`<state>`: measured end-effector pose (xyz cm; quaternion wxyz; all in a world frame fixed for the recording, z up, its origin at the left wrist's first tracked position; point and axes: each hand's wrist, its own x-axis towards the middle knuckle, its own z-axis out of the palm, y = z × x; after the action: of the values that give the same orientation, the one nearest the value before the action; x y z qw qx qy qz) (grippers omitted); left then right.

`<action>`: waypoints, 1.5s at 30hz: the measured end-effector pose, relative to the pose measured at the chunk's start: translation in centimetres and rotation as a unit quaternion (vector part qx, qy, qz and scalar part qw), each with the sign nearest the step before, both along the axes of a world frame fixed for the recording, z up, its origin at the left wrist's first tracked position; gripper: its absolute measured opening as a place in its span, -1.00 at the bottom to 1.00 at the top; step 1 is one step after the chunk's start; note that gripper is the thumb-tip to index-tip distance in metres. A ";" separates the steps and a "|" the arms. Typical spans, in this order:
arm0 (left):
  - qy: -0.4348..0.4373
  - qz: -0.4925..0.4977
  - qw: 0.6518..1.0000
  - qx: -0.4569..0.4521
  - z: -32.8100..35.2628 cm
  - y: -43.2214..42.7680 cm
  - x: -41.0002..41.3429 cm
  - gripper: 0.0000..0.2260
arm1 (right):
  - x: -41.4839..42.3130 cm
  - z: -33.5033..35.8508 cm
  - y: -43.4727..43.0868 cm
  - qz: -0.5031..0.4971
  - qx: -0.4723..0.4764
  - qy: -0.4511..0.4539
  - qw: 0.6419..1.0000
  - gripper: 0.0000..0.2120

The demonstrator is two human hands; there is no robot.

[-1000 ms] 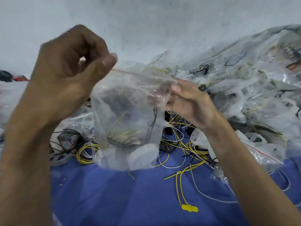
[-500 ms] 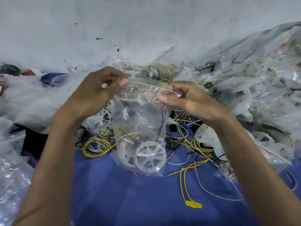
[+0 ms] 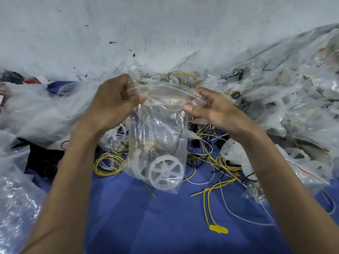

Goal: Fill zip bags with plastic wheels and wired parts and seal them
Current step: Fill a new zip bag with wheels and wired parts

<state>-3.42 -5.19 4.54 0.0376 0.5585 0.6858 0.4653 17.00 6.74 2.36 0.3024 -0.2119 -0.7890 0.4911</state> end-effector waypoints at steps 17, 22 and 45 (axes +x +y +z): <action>0.040 -0.140 0.982 -0.121 2.6 -2.3 1.6 -0.71 | 0.4 -1.8 2.8 -0.029 0.140 -0.257 0.956 -0.73; 0.016 -0.045 0.992 -0.116 1.2 -1.0 0.2 -0.78 | 0.3 -1.5 1.0 0.046 -0.026 -0.270 0.961 -0.61; 0.163 -0.153 0.926 -0.304 -1.5 0.7 0.6 -0.65 | -4.2 -3.8 -3.3 0.209 0.173 -0.181 0.945 -0.88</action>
<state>-2.82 -4.49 3.08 0.1642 0.6862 0.6974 0.1256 12.78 3.40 -1.48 0.0773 -0.0721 -0.9297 0.3527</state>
